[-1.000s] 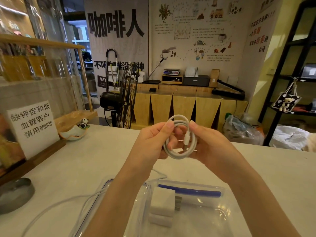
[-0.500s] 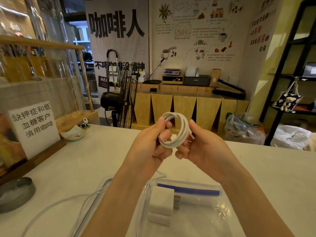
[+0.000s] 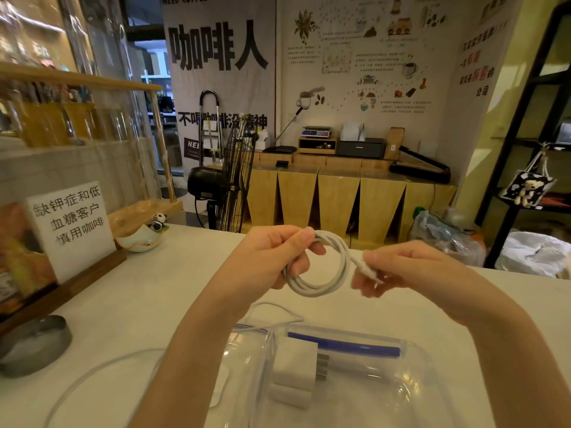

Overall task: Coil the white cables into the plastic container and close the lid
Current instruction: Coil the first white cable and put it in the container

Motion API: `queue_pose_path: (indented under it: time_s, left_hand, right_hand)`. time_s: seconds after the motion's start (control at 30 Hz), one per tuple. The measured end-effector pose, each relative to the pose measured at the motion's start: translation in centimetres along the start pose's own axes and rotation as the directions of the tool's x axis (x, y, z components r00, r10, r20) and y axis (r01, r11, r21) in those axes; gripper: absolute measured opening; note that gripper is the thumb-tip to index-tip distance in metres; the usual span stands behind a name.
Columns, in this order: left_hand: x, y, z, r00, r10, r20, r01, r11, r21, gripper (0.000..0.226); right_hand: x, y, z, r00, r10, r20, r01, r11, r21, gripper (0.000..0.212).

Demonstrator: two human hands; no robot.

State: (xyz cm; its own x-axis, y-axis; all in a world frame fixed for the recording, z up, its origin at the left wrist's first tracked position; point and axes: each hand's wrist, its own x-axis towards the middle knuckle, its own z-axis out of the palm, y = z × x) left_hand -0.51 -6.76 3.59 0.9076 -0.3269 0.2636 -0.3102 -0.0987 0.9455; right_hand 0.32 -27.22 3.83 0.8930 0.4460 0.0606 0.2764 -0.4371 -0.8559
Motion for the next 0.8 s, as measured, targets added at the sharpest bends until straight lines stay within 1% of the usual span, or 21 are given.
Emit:
queue_pose_path:
  time_s: [0.07,0.13,0.2,0.27,0.37,0.5,0.67,0.8]
  left_hand:
    - [0.3,-0.3,0.5,1.000,-0.019,-0.009,0.019,1.000,-0.009,0.030]
    - [0.5,-0.5,1.0,0.999,-0.034,-0.022,0.034,0.999,-0.018,0.030]
    - [0.6,-0.6,1.3,0.998,-0.060,-0.027,0.058,0.996,-0.072,0.030]
    - [0.6,-0.6,1.2,0.995,-0.101,-0.028,0.097,0.987,-0.125,0.030]
    - [0.7,-0.6,0.9,0.988,-0.157,-0.012,0.152,0.974,-0.166,0.033]
    - [0.7,-0.7,0.7,0.988,-0.154,-0.015,0.151,0.980,-0.127,0.033]
    - [0.8,-0.8,0.7,0.987,-0.153,-0.048,0.153,0.988,-0.010,0.031]
    - [0.6,-0.8,0.4,0.991,-0.128,-0.030,0.130,0.986,0.108,0.029]
  right_hand:
    - [0.7,0.1,0.9,0.999,0.007,-0.039,-0.006,1.000,0.026,0.035]
    - [1.4,-0.1,1.6,0.994,0.041,-0.101,-0.028,0.990,0.135,0.040]
    - [1.6,-0.1,1.8,0.990,-0.009,-0.142,0.033,0.985,0.168,0.044]
    - [1.4,-0.2,1.9,0.984,-0.062,-0.167,0.092,0.979,0.181,0.038]
    - [1.3,0.0,1.8,0.978,-0.057,-0.201,0.099,0.974,0.203,0.024]
    - [1.1,-0.2,1.9,0.983,-0.085,-0.164,0.115,0.977,0.182,0.019]
    - [1.1,-0.3,2.1,0.996,-0.052,-0.066,0.065,0.976,0.209,0.021]
    - [1.0,-0.5,2.0,0.999,-0.016,-0.034,0.020,0.993,0.115,0.024]
